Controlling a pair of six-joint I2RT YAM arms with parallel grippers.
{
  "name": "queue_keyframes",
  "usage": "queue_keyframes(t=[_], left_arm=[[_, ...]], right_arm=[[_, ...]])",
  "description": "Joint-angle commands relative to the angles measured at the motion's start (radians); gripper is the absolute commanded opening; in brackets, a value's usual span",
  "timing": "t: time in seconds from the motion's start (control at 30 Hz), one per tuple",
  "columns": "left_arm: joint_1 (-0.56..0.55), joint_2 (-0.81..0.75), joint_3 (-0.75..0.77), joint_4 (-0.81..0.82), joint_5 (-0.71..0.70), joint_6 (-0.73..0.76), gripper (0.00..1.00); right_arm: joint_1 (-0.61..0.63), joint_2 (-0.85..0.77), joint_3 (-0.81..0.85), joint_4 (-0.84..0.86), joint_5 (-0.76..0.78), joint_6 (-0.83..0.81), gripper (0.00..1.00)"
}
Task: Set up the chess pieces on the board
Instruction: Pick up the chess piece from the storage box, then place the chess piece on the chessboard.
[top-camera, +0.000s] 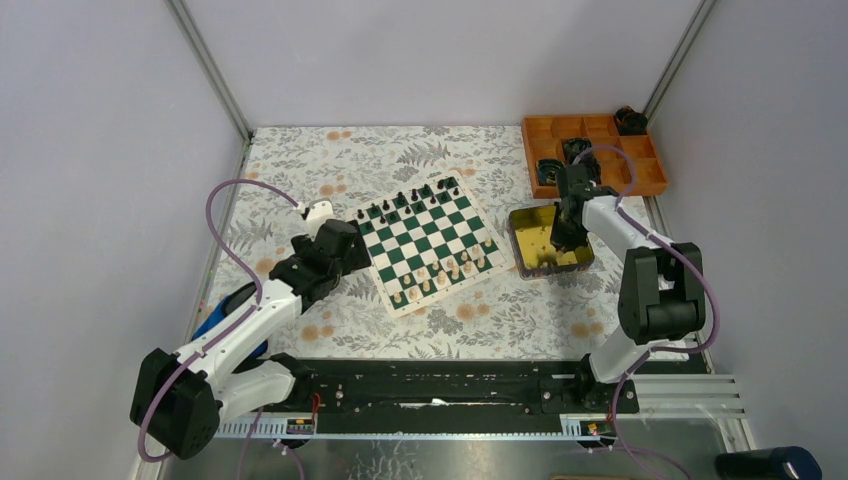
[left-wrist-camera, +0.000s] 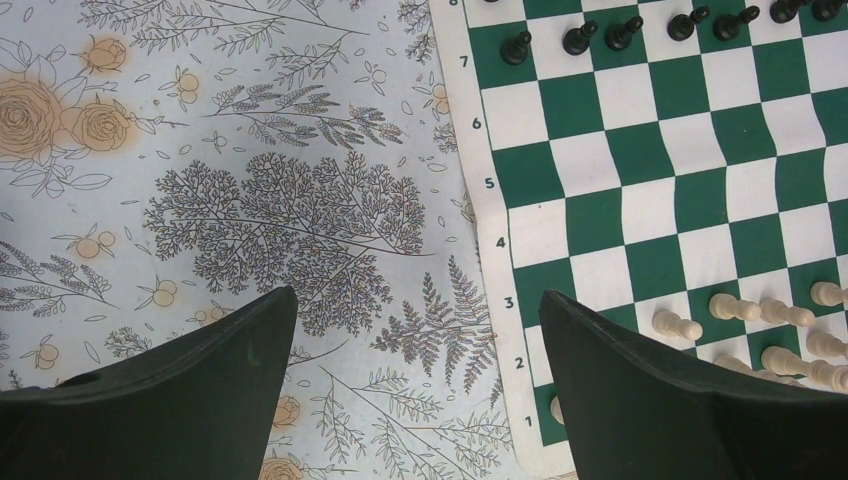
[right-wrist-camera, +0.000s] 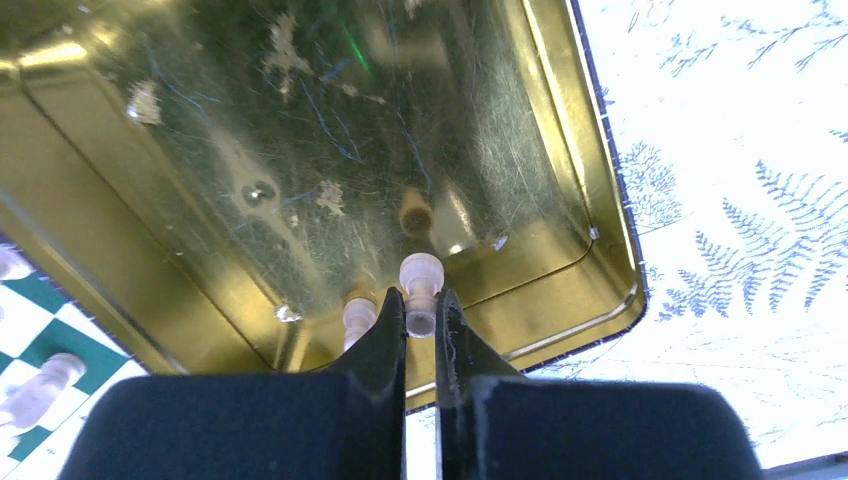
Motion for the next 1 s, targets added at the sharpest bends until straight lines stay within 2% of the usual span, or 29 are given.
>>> queue_keyframes(t=[0.0, 0.27, 0.63, 0.97], left_arm=[[-0.009, -0.018, -0.002, 0.039, -0.006, -0.006, 0.99], [-0.009, -0.038, -0.004, 0.039, -0.012, -0.007, 0.99], [-0.009, -0.063, 0.001, 0.02, -0.031, -0.006, 0.99], [-0.008, -0.078, 0.002, 0.011, -0.04, -0.004, 0.99]], right_arm=[[-0.002, -0.071, 0.083, -0.033, 0.014, -0.023, 0.0], [0.044, -0.088, 0.154, -0.067, -0.018, -0.028, 0.0], [0.282, -0.052, 0.261, -0.102, -0.015, 0.018, 0.0], [0.368, 0.011, 0.228, -0.06, -0.057, 0.044, 0.0]])
